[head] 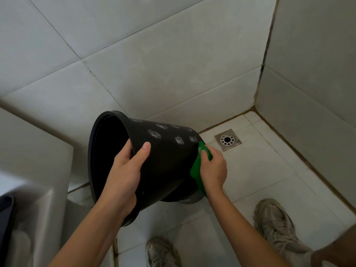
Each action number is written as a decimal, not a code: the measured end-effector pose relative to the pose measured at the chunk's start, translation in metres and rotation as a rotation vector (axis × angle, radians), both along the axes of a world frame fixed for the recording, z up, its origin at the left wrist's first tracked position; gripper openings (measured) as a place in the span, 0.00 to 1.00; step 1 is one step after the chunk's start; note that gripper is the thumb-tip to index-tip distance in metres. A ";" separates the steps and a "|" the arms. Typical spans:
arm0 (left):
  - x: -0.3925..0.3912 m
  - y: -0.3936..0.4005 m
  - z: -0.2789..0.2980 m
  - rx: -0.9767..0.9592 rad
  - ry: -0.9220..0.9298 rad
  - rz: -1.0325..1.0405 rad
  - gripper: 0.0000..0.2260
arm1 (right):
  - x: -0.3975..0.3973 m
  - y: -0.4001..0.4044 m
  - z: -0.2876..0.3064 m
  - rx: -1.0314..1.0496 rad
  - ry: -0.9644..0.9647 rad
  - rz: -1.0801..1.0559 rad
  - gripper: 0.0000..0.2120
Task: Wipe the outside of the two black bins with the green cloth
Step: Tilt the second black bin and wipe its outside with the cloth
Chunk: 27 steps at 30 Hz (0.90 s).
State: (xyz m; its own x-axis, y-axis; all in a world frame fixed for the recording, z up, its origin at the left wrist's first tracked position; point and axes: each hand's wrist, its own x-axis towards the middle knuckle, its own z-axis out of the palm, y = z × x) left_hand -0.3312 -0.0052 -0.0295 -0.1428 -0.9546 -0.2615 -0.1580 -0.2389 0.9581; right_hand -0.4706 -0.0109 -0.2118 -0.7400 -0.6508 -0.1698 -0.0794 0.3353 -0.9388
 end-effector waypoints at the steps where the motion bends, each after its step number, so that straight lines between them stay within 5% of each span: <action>1: 0.000 0.000 0.000 -0.001 0.003 -0.003 0.12 | 0.004 0.003 0.004 -0.026 0.021 0.019 0.14; 6: -0.002 0.007 -0.003 -0.014 0.020 -0.074 0.14 | 0.033 0.028 0.012 -0.274 0.191 0.180 0.15; 11: -0.002 0.023 -0.010 -0.023 0.043 -0.150 0.21 | 0.016 0.023 -0.002 -0.066 -0.116 -0.001 0.14; 15: 0.005 0.025 -0.012 -0.044 0.023 -0.163 0.22 | 0.022 0.032 0.000 -0.157 -0.110 0.059 0.13; 27: 0.025 0.006 -0.018 -0.115 -0.383 -0.171 0.26 | 0.032 0.033 0.002 -0.196 -0.189 0.057 0.13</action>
